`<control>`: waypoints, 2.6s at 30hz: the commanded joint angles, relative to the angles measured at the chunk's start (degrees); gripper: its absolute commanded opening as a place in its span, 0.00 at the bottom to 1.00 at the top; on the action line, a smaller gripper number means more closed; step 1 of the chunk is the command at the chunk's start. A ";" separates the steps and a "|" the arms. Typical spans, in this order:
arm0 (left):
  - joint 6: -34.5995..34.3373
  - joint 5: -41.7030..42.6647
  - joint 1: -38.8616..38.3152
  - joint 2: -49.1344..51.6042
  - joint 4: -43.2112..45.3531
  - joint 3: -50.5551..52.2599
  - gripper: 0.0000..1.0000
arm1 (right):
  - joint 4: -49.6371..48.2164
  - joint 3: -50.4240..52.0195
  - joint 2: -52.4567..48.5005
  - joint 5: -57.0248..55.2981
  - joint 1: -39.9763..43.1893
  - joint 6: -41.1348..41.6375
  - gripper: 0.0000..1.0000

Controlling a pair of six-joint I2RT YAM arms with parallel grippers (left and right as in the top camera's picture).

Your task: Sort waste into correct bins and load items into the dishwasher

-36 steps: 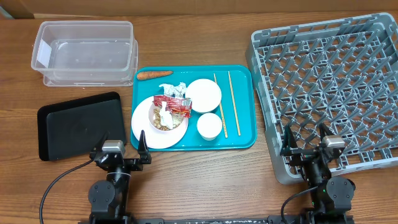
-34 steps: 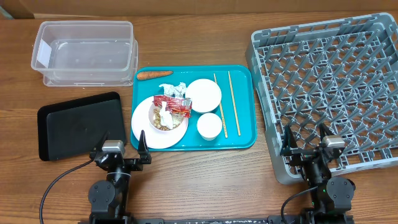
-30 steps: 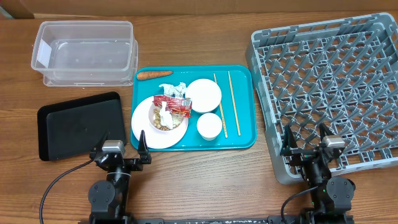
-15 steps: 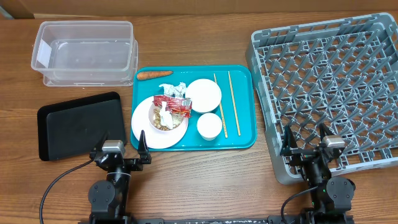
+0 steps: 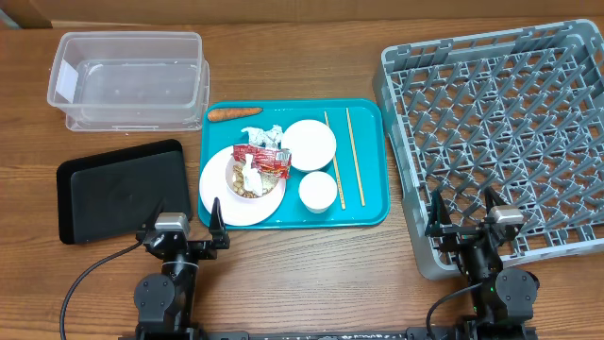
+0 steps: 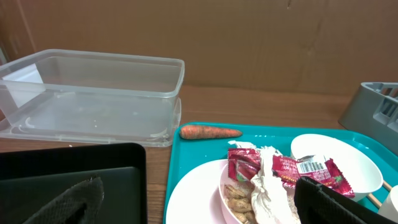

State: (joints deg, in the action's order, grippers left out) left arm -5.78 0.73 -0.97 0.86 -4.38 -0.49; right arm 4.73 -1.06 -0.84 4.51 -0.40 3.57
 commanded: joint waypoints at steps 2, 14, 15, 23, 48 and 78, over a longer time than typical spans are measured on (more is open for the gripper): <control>0.66 0.35 0.52 -0.55 -0.04 0.22 1.00 | -0.33 0.59 0.66 0.50 0.09 -0.79 1.00; 0.66 0.35 0.52 -0.55 -0.04 0.22 1.00 | -0.31 0.59 0.68 0.50 0.09 -0.79 1.00; 0.66 0.35 0.52 -0.55 -0.04 0.22 1.00 | -0.31 0.59 0.68 0.50 0.09 -0.79 1.00; 0.66 0.35 0.55 -0.55 -0.04 0.22 1.00 | -0.31 0.59 0.68 0.50 0.09 -0.79 1.00; 0.66 0.37 0.52 -0.55 0.02 0.22 1.00 | -0.50 0.59 0.66 0.52 0.09 -0.79 1.00; -0.66 0.63 0.57 15.91 -18.14 -22.82 1.00 | 11.41 -19.37 -13.07 -4.50 0.09 3.93 1.00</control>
State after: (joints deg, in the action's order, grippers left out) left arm -5.98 0.89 -0.97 11.99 -21.10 -17.52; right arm 15.31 -14.66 -10.35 0.99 -0.40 7.29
